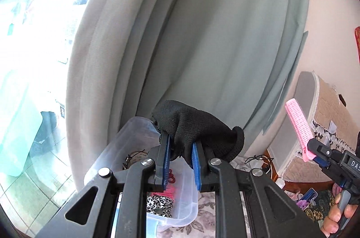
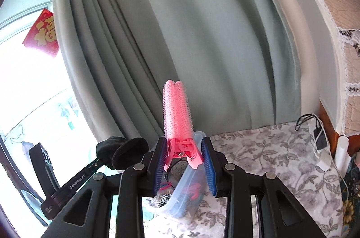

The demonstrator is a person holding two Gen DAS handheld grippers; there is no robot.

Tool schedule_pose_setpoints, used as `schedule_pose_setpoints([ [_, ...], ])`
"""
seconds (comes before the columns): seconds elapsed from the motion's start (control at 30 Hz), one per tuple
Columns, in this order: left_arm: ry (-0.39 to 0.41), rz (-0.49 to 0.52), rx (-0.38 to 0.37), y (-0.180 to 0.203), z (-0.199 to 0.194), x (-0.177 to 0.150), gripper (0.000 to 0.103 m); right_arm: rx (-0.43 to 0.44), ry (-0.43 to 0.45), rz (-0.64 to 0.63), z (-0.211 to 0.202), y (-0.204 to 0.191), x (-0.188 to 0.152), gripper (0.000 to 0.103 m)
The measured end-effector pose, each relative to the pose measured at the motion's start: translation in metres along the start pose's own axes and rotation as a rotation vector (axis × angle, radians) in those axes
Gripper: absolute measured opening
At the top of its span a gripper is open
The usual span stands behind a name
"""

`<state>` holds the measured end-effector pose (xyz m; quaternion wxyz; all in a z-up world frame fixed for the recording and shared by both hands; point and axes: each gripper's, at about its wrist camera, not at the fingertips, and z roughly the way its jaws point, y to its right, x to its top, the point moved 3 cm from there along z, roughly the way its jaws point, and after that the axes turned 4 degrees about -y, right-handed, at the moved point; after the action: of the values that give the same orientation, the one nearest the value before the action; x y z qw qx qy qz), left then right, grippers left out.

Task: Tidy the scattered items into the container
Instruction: 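Carry the black cloth with the left gripper while the right carries the pink clip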

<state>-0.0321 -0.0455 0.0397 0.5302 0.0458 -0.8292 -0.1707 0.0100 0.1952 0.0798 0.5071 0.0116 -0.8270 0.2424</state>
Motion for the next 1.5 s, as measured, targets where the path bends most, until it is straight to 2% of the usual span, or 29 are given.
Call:
schedule_pose_setpoints([
  [0.23, 0.022, -0.068, 0.045, -0.036, -0.004, 0.002, 0.017, 0.058, -0.066, -0.059, 0.043, -0.042, -0.007, 0.034],
  [0.53, -0.001, -0.119, 0.074, -0.066, 0.014, -0.001, 0.017, 0.066, -0.19, -0.095, 0.101, -0.059, -0.032, 0.034],
  [1.0, -0.06, -0.147, 0.077, -0.086, 0.058, -0.005, 0.017, 0.056, -0.296, -0.094, 0.162, -0.047, -0.054, 0.034],
  [1.5, -0.118, -0.152, 0.08, -0.097, 0.099, -0.008, 0.019, 0.04, -0.355, -0.087, 0.194, -0.032, -0.063, 0.036],
])
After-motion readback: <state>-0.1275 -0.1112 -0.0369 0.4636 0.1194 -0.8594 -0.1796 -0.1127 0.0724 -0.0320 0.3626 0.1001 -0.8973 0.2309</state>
